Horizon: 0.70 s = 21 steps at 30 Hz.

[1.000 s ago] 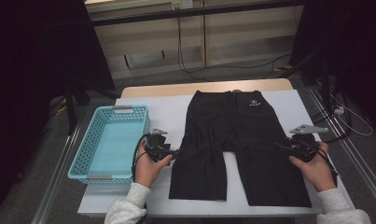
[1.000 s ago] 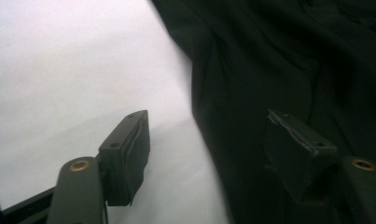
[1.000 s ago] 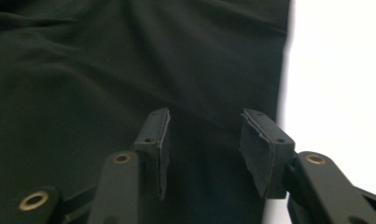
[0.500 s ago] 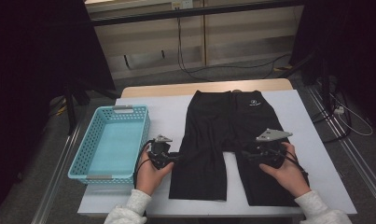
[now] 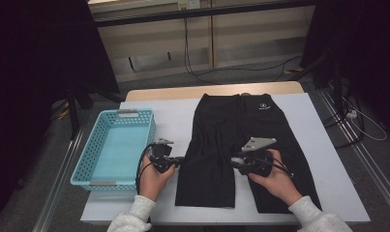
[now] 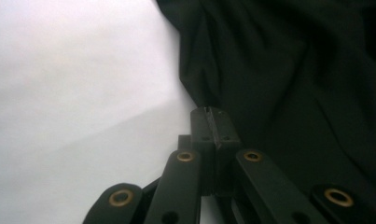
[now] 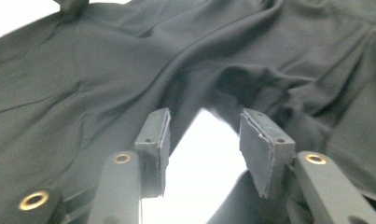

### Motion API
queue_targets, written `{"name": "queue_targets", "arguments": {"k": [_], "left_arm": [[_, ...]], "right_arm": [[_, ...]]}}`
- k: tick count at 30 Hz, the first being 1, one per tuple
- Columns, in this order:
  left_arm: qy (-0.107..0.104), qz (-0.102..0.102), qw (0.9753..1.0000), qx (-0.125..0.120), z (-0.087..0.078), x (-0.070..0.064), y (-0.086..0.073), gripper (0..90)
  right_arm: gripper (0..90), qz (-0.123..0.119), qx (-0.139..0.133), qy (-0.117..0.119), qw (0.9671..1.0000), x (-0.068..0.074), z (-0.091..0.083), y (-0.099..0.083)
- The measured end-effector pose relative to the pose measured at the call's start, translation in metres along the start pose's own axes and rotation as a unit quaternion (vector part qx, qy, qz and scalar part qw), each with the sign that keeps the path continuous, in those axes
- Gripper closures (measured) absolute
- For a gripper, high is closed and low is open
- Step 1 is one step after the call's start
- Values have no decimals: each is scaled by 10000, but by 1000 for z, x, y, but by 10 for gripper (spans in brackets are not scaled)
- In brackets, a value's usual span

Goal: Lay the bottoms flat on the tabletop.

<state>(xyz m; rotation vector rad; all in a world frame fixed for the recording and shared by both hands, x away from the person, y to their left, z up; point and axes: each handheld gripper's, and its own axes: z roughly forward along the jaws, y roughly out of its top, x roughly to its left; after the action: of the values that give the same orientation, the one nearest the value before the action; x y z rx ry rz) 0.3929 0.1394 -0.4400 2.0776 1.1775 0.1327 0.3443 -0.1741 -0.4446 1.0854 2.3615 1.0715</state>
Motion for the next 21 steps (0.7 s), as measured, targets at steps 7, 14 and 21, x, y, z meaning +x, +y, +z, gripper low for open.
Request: {"name": "queue_targets", "arguments": {"k": [7,14,21], "left_arm": [[92,-182,9998,-54,-1,7,2,900],[173,-145,9997,-36,0,4,2,900],[266,-122,9996,12,1,3,1,900]], "right_arm": [[702,211,237,112,9994,1,21,0],[900,289,242,385,9985,1,21,-1],[900,337,259,349,9985,-5,-6,-8]]}}
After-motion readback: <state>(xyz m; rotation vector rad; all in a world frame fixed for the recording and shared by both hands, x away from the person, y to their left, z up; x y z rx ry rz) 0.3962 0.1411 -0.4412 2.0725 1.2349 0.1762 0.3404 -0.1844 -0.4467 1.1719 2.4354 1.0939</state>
